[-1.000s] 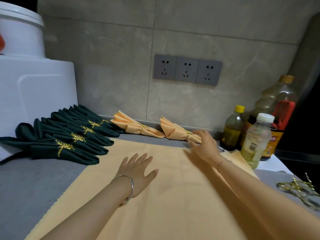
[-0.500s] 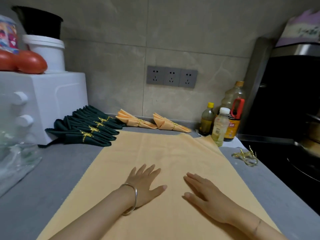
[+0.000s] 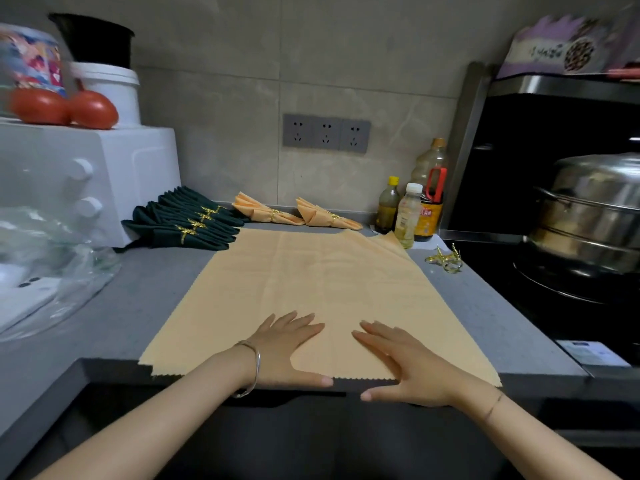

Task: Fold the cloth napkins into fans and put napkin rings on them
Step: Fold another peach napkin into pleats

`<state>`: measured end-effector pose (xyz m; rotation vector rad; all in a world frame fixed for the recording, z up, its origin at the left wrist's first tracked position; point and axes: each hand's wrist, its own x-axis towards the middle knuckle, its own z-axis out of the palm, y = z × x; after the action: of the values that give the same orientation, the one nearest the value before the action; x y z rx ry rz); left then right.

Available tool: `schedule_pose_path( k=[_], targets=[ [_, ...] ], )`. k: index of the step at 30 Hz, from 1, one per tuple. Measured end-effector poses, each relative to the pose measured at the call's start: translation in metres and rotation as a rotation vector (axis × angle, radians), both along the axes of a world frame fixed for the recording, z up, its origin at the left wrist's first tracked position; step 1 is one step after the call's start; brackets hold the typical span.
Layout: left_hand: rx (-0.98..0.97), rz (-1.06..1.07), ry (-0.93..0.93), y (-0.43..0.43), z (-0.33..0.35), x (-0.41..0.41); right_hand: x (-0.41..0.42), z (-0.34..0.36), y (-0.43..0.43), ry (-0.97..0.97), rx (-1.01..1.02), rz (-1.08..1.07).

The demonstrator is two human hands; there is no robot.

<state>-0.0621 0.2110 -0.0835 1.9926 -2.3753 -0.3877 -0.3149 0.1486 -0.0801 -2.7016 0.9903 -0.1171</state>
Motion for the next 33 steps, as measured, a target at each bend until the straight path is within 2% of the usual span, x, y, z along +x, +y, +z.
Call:
schedule_pose_path(
  k=[4,7,10,13,16,21,23,26,28,30,33],
  targets=[
    [-0.012,-0.031,-0.004,0.009,0.003,0.000,-0.001,-0.001,0.003,-0.052,0.042,-0.042],
    [-0.054,-0.007,0.112,0.010,0.008,0.007,-0.001,0.004,0.000,-0.125,0.128,-0.070],
    [-0.063,0.072,0.219,0.012,0.019,0.020,-0.006,0.011,-0.006,-0.113,0.075,-0.098],
    [-0.039,0.137,0.055,0.011,0.036,0.039,-0.014,0.017,-0.016,-0.052,-0.078,-0.123],
    [-0.029,0.161,-0.067,0.005,0.049,0.063,-0.022,0.031,-0.026,-0.078,-0.041,-0.147],
    [-0.068,0.183,0.188,-0.003,0.057,0.077,-0.028,0.067,-0.031,0.007,0.136,-0.176],
    [0.024,0.204,0.209,-0.004,0.066,0.074,-0.031,0.081,-0.029,0.083,0.213,-0.224],
    [0.272,0.232,0.193,-0.005,0.089,0.071,-0.040,0.100,-0.028,0.198,0.365,-0.336],
    [0.428,0.244,0.145,-0.001,0.106,0.067,-0.047,0.110,-0.029,0.185,0.499,-0.383],
    [0.555,0.241,0.187,0.000,0.121,0.065,-0.055,0.116,-0.034,0.139,0.625,-0.369],
    [0.562,0.236,0.272,-0.008,0.126,0.075,-0.058,0.123,-0.044,0.072,0.724,-0.254]
  ],
)
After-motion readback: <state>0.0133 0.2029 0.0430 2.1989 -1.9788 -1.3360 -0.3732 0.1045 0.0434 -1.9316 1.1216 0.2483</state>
